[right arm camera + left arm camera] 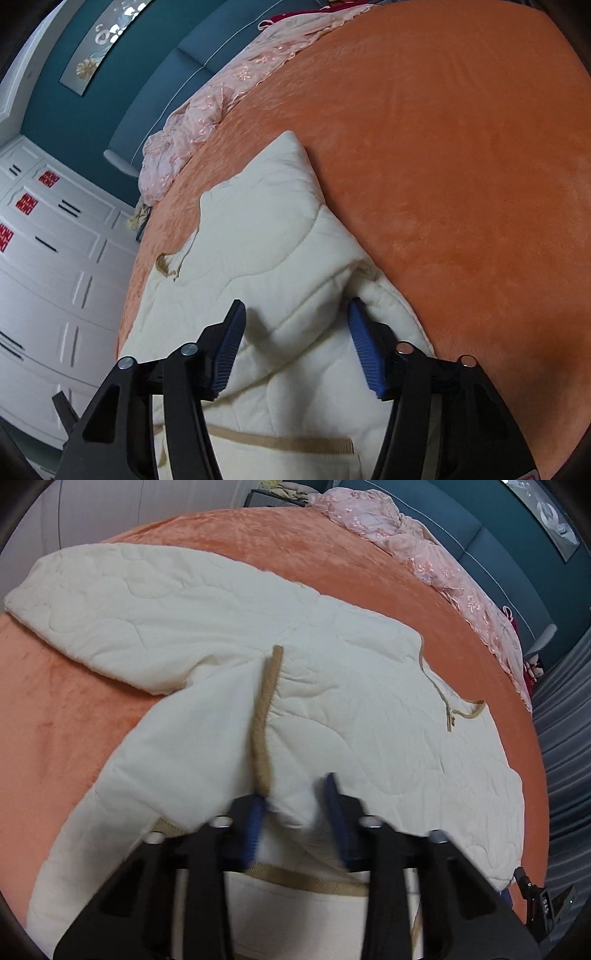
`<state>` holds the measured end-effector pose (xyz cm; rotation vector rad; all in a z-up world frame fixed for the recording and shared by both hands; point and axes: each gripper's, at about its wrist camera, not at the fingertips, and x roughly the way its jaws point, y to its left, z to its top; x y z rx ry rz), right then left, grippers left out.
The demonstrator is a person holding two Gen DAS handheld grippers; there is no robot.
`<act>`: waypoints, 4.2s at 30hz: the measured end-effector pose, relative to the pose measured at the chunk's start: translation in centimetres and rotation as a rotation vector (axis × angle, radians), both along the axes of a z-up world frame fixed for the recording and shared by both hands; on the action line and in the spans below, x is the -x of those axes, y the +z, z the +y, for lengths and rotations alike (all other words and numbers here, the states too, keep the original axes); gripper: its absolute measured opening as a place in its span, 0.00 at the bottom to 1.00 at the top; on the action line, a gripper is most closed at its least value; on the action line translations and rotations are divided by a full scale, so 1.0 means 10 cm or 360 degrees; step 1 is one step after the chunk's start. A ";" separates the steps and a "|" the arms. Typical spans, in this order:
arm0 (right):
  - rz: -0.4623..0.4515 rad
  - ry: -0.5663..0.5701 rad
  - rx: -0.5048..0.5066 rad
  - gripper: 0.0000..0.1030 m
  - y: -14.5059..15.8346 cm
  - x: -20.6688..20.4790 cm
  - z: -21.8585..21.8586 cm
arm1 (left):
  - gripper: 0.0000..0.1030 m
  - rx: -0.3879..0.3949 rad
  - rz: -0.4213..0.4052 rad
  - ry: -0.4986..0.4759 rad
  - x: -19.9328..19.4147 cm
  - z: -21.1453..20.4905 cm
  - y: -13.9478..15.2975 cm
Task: Fold large clothes
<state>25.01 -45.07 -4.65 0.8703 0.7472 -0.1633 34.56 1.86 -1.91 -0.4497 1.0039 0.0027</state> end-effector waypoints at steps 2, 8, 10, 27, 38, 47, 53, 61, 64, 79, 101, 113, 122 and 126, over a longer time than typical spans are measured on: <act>-0.0090 -0.0020 -0.0026 0.10 0.14 -0.06 -0.06 | 0.06 0.0024 -0.0083 0.0001 -0.05 0.05 0.17; -0.0169 0.0080 0.0395 0.08 0.45 -0.03 0.20 | 0.06 -0.0175 -0.0308 -0.0052 0.01 0.04 0.53; 0.0040 0.0091 0.0411 0.08 0.13 -0.11 0.20 | 0.06 -0.0286 -0.0205 -0.0091 -0.05 -0.03 0.26; -0.0041 0.0254 0.0814 0.27 0.63 -0.02 1.29 | 0.12 -0.0380 -0.0283 -0.0110 0.15 -0.13 -0.34; 0.0111 0.0642 0.0965 0.25 -0.01 -0.43 2.28 | 0.14 -0.0438 -0.0295 -0.0118 0.15 -0.19 -0.37; 0.0111 0.0625 0.1130 0.25 -0.07 -0.40 2.44 | 0.15 -0.0461 -0.0305 -0.0115 0.15 -0.23 -0.38; 0.0099 0.0622 0.1117 0.25 -0.08 -0.39 2.41 | 0.36 -0.0097 -0.0268 -0.0097 0.21 0.16 -0.19; 0.0090 0.0613 0.1118 0.25 -0.08 -0.39 2.41 | 0.89 0.0097 -0.0332 0.0470 0.58 2.03 0.11; 0.0092 0.0610 0.1131 0.25 -0.08 -0.39 2.43 | 0.86 0.0161 -0.0235 0.0747 0.43 2.89 0.00; 0.0093 0.0598 0.1153 0.25 -0.08 -0.40 2.49 | 0.06 0.0326 -0.0127 0.0836 -0.36 3.74 -0.10; -0.0129 0.0377 0.0614 0.51 0.44 0.40 1.49 | 0.67 0.0066 -0.0478 -0.0962 0.29 -1.10 0.94; -0.0132 0.0156 0.0347 0.55 0.46 -0.29 1.06 | 0.67 0.0628 -0.0115 -0.0035 -0.12 0.66 0.21; 0.0031 -0.0040 0.0166 0.40 0.15 -0.75 0.90 | 0.54 0.0850 0.0018 0.0237 -0.30 1.06 -0.22; -0.0142 0.0160 0.0325 0.06 0.59 -0.80 1.12 | 0.25 0.0699 0.0020 0.0234 -0.41 1.04 -0.13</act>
